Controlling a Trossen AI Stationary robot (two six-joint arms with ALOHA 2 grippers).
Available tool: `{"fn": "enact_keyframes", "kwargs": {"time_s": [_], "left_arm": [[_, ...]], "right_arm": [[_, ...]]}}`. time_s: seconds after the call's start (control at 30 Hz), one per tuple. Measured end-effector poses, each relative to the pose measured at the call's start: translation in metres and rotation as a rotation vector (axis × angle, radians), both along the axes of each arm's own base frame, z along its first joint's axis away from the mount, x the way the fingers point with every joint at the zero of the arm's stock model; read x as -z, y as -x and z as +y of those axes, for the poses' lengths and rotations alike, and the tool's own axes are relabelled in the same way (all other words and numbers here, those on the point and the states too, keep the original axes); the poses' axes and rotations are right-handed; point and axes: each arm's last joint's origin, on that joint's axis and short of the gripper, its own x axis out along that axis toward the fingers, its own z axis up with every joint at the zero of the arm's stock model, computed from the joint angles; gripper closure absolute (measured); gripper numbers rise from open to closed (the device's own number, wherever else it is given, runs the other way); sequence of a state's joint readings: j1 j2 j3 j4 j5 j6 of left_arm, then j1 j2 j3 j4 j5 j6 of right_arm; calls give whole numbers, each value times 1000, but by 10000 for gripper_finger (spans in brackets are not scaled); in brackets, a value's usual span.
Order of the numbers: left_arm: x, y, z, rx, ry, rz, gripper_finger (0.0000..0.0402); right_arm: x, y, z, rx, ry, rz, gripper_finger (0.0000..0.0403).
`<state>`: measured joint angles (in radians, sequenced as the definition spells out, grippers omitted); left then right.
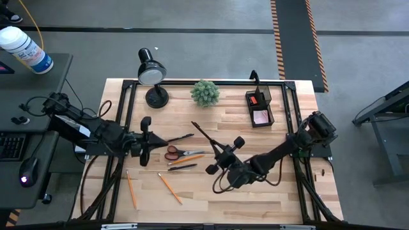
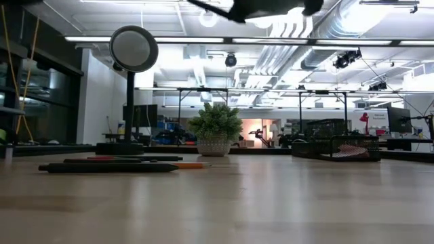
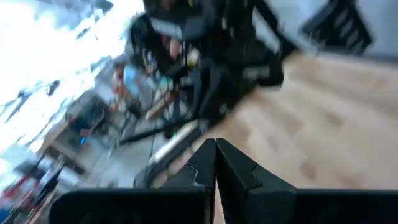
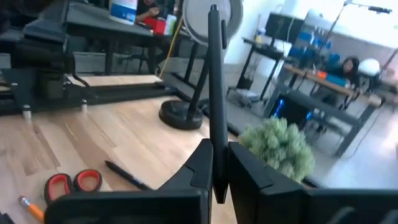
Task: Pick and place office supplies into organizer
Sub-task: Put the bottom ballpen into the desk organizer
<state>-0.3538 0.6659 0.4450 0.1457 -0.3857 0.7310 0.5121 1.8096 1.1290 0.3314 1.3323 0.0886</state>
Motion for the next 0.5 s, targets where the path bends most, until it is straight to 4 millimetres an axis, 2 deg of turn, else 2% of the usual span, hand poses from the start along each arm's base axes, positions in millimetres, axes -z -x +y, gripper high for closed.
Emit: {"fn": "enact_keyframes", "kwargs": {"time_s": [0.13,0.27,0.37,0.5], "left_arm": [[-9,-5,-3,55,59,-109,401],[-2,-18,-3,11,82,-132,394],[2,-30,6,-61,173,-138,366],[10,-44,21,-124,361,-141,309]], "right_arm": [[-11,-4,3,-63,33,-5,382],[-23,-7,5,-181,73,-26,382],[-30,-8,6,-216,128,-27,382],[-35,-9,8,-287,188,-17,382]]}}
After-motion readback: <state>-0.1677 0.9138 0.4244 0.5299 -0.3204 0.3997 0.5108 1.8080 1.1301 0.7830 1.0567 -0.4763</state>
